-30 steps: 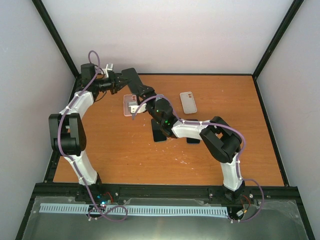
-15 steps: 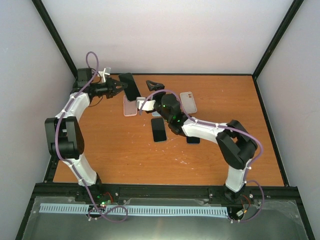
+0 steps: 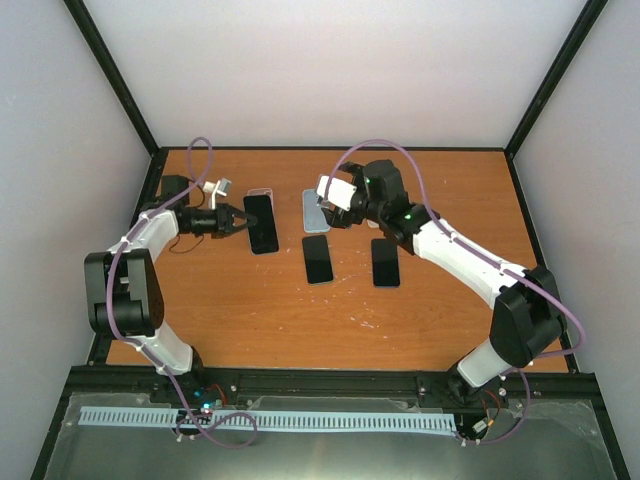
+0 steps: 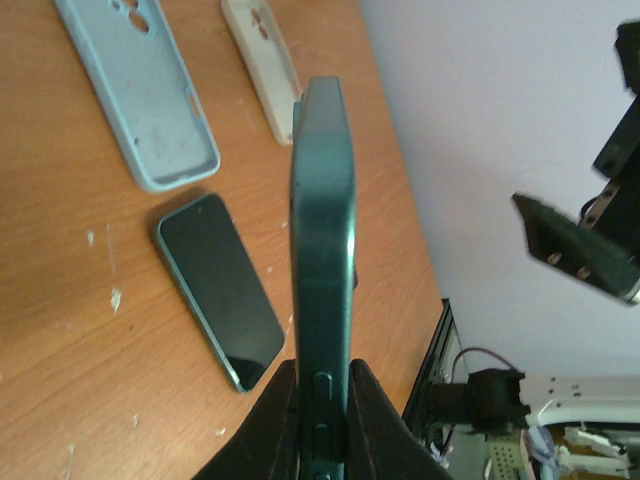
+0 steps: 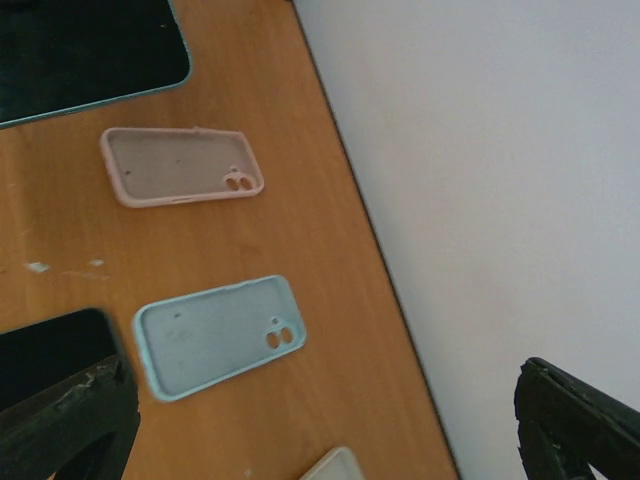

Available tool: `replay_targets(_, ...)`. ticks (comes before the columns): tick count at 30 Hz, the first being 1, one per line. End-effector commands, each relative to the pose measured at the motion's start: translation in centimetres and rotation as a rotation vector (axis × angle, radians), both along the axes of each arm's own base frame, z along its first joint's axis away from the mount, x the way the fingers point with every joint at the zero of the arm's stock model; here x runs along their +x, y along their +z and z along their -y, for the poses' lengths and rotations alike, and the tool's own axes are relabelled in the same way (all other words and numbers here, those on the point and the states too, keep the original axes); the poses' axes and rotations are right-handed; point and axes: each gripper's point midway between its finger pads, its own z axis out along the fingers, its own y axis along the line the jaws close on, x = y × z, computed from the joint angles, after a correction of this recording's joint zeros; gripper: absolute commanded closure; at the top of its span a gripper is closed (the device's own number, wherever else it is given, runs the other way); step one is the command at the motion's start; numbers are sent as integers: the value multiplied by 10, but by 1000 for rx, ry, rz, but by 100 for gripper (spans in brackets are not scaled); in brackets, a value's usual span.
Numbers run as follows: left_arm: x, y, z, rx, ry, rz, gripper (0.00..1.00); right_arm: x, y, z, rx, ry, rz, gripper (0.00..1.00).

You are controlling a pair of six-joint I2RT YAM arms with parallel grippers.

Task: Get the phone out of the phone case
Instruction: Place the phone at the center of the board.

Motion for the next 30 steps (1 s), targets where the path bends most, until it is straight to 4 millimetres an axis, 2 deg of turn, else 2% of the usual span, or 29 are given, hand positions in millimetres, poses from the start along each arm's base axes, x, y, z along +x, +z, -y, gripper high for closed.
replay_targets(1, -21, -13, 0, 45, -84, 62, 99, -22, 1, 11, 29, 31, -186, 0)
replay_targets(7, -37, -54, -2, 64, -112, -27, 99, -24, -7, 27, 32, 0, -262, 0)
replay_targets(12, -35, -86, -13, 76, -82, -117, 98, -18, -8, 36, 40, -36, -272, 0)
replay_targets(23, -21, -124, -20, 125, -94, -186, 91, -13, -12, 44, 33, -74, -288, 0)
replay_targets(30, -14, -139, -22, 125, -80, -234, 87, -8, -12, 47, 26, -97, -279, 0)
